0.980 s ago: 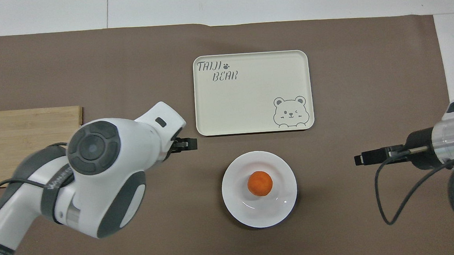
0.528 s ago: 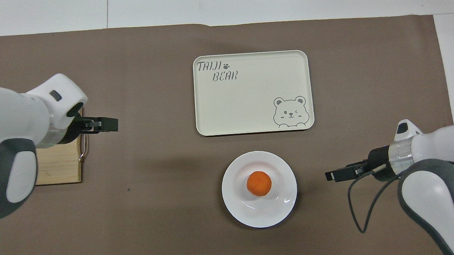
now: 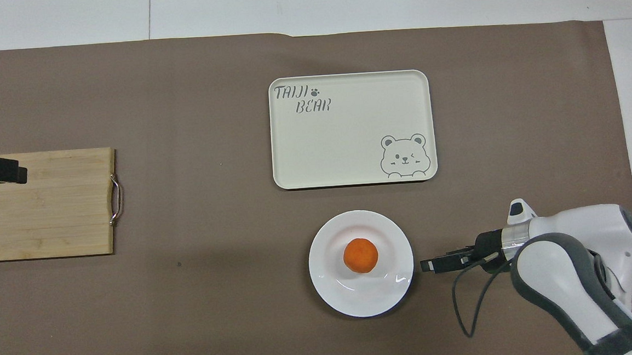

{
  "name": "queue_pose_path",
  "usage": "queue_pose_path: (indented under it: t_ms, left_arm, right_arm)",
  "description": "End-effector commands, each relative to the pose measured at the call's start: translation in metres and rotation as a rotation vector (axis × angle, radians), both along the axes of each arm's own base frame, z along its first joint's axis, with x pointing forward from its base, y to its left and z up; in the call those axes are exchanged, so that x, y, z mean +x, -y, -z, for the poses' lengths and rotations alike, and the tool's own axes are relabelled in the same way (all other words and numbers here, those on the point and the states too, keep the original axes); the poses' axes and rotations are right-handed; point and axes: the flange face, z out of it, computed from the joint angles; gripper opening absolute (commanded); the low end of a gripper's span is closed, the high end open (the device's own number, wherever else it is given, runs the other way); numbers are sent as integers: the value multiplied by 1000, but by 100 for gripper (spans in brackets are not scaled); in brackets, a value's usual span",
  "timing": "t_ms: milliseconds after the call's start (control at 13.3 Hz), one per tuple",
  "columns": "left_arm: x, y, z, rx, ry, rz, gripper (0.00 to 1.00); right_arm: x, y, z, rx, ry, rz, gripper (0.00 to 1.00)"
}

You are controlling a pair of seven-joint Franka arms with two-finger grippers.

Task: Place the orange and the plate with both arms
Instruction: 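Grip the white plate rim with the right gripper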

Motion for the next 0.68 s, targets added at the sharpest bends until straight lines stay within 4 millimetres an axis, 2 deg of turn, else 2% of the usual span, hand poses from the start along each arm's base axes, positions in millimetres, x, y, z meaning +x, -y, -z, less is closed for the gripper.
queue_pose_path:
  t_ms: [0, 75, 302, 603]
  left_arm:
    - [4, -6, -14, 21, -49, 12, 100]
    - [6, -6, -20, 22, -60, 11, 100]
    - [9, -5, -20, 22, -69, 12, 100]
    - [5, -6, -20, 20, -68, 9, 100]
  right_arm:
    - [-15, -1, 28, 80, 1, 37, 100]
    - [-19, -2, 34, 109, 8, 52, 100]
    - [-30, -4, 51, 159, -11, 91, 100]
    - [-42, -38, 56, 207, -25, 121, 100]
